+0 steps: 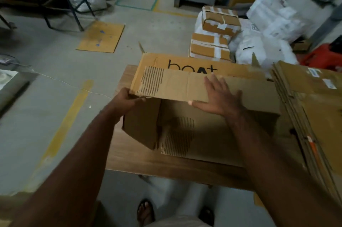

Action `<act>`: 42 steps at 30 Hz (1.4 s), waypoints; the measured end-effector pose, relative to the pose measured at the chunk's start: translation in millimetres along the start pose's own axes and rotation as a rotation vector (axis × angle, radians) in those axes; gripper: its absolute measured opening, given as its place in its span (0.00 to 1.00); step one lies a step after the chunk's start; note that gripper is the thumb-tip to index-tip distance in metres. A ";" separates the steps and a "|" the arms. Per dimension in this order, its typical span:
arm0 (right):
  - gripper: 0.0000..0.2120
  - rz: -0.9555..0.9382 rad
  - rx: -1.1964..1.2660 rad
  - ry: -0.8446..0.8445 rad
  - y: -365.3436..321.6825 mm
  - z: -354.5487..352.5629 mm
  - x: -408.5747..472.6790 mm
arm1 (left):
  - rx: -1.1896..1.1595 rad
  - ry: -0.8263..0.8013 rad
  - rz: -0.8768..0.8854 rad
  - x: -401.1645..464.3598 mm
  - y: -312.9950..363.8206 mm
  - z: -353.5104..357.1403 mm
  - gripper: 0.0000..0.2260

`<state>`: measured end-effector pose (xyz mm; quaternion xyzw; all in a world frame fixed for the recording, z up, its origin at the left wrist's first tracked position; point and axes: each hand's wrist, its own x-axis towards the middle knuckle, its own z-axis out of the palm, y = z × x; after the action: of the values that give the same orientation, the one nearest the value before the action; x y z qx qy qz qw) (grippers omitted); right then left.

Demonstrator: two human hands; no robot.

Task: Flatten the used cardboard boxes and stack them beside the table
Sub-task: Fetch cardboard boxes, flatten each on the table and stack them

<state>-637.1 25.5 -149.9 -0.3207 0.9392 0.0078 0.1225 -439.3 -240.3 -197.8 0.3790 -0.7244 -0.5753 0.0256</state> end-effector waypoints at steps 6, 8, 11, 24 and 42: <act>0.37 -0.021 0.045 0.017 -69.5 63.6 13.3 | -0.259 0.038 -0.206 24.6 -44.7 -39.5 0.27; 0.36 -0.023 0.058 -0.022 -93.6 101.2 18.6 | -0.266 0.095 -0.310 39.3 -84.7 -55.5 0.28; 0.34 -0.018 0.125 -0.162 -120.7 165.3 19.8 | -0.152 0.171 -0.475 41.4 -143.9 -56.6 0.21; 0.31 -0.089 0.020 -0.305 -117.5 212.5 40.7 | -0.235 0.221 -0.446 6.2 -178.5 -16.9 0.11; 0.37 0.753 0.675 0.017 12.8 173.1 -93.3 | -0.230 -0.635 -0.639 -68.8 -134.2 189.6 0.17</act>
<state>-534.6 107.8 -296.7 0.0979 0.9408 -0.2553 0.2005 -410.3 -52.9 -348.7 0.3829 -0.4746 -0.7186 -0.3341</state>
